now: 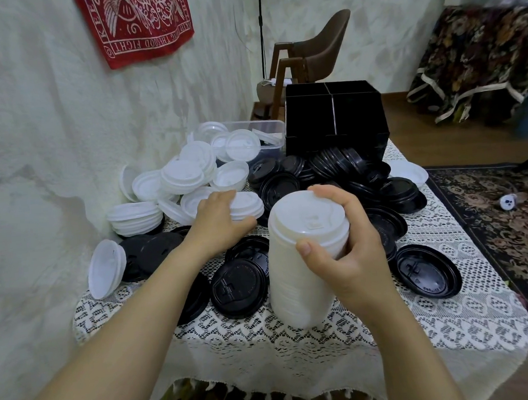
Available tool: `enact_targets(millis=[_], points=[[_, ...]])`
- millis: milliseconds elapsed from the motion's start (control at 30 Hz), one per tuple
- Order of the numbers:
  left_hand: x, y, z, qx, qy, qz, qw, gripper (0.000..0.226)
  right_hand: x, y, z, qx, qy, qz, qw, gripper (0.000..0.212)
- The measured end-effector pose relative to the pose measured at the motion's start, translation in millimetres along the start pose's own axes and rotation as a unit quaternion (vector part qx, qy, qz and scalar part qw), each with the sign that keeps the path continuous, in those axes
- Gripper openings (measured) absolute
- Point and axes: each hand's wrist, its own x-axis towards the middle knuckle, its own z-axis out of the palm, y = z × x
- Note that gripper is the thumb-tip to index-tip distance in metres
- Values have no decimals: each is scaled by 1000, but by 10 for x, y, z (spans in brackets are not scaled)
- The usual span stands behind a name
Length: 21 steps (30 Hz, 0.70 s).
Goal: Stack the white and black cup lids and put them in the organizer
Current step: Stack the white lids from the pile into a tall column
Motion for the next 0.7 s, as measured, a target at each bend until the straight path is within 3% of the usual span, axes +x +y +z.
enact_targets(millis=[200, 700], points=[[-58, 33, -4, -6, 4, -1, 1000, 62, 0, 4, 3, -5, 5, -1, 1000, 67], [-42, 0, 0, 171, -76, 71, 980, 57, -3, 6, -4, -9, 5, 4, 1000, 67]])
